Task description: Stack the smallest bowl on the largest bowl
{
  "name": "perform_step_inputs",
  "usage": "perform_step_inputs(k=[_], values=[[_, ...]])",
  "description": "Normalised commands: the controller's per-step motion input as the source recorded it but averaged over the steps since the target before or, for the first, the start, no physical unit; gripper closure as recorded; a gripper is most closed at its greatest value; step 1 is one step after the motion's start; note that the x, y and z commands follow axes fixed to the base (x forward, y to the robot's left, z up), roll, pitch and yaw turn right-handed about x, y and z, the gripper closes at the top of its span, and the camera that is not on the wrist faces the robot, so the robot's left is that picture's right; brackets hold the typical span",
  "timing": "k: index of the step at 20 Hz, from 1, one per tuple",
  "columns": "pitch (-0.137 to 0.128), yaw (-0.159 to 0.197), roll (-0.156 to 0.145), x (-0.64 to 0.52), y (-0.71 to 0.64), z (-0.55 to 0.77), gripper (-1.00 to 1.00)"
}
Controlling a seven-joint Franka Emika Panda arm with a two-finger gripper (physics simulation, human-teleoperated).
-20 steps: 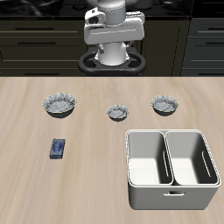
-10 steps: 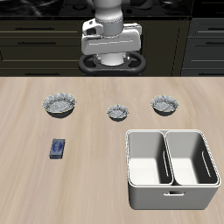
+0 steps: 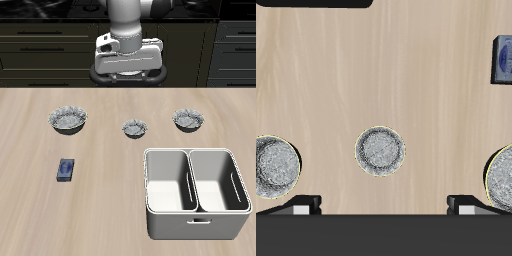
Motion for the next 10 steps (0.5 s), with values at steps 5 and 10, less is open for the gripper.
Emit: perform_step_inputs(k=[5, 10], values=[[-0.024, 0.011, 0.0, -0.03, 0.08, -0.22, -1.0], [-0.007, 0.016, 0.002, 0.01, 0.07, -0.2, -1.0]])
